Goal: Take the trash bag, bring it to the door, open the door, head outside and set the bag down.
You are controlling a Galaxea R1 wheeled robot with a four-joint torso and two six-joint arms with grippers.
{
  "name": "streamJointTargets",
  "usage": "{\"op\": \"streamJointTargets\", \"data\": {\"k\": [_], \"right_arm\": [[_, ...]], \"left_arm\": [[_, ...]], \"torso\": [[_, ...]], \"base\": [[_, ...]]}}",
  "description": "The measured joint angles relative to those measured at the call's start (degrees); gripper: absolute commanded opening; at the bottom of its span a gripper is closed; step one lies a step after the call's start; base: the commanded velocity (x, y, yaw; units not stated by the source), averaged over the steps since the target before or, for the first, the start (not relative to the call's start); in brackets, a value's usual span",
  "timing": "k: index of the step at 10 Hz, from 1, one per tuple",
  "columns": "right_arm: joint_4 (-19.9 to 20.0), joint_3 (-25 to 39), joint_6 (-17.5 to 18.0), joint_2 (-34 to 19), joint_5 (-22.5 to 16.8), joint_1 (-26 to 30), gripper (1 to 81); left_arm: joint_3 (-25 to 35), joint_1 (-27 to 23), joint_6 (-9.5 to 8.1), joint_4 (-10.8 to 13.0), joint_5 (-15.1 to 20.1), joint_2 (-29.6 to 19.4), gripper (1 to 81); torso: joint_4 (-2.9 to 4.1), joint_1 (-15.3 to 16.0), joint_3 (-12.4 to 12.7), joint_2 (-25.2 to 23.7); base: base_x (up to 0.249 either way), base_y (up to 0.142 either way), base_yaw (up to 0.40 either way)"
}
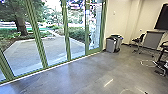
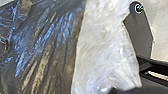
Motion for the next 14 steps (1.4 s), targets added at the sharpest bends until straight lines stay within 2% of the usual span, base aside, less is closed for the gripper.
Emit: {"op": "streamJointTargets", "data": {"k": [3, 14], "right_arm": [[0.0, 0.0, 0.0, 0.3, -0.1, -0.5, 81.1], [-0.1, -0.2, 0.0, 0.2, 0.1, -0.5, 81.1]], "left_arm": [[0.0, 0.4, 0.0, 0.0, 0.2, -0.2, 1.0], [0.2, 0.1, 0.0, 0.0, -0.1, 0.0, 1.0]], "torso": [[0.0, -0.1, 0.0, 0.0], [0.0, 0.0, 0.0, 0.0]], "base": [[0.172, -0.075, 0.0], [0.164, 0.0, 0.0]]}}
